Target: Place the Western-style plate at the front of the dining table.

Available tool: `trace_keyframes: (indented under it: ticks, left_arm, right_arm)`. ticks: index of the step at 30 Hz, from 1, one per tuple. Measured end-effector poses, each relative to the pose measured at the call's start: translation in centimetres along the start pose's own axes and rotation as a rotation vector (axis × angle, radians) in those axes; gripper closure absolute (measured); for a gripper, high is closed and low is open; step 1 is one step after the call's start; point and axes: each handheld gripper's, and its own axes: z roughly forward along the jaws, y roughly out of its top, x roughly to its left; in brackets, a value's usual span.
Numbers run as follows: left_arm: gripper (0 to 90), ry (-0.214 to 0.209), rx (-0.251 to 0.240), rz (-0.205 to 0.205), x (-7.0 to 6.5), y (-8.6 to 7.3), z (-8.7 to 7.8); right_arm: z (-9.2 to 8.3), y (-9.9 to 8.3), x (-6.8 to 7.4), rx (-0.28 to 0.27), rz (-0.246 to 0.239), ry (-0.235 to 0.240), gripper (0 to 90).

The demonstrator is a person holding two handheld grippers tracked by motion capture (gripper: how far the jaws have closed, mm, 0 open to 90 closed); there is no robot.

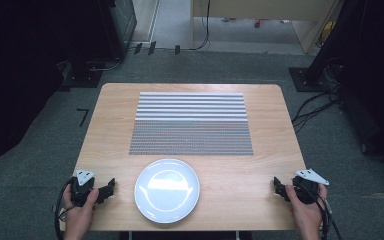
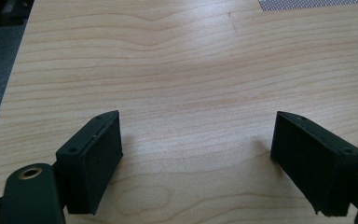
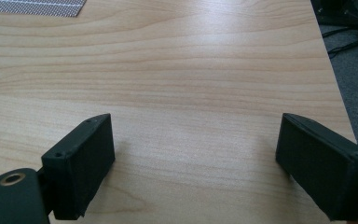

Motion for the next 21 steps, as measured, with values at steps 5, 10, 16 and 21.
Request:
trace_keyframes:
  ticks: [5, 10, 16, 21]
  left_arm:
    - [16.7, 0.011, -0.01, -0.008, 0.1, -0.1, -0.4]
    - [16.7, 0.0, -0.044, -0.023, -0.1, 0.3, -1.0]
    - [16.7, -0.019, -0.071, -0.034, -0.4, 0.4, -1.4]
    - [16.7, -0.043, -0.081, -0.031, -0.8, 0.5, -1.7]
  right_arm:
    - [-0.2, 0.2, 0.2, -0.017, 0.021, -0.008, 13.7]
    - [-0.8, 0.5, 0.5, -0.047, 0.027, -0.004, 13.7]
    - [-1.1, 0.9, 1.2, -0.075, 0.034, 0.016, 13.7]
    - [-1.5, 1.4, 1.7, -0.106, 0.034, 0.04, 13.7]
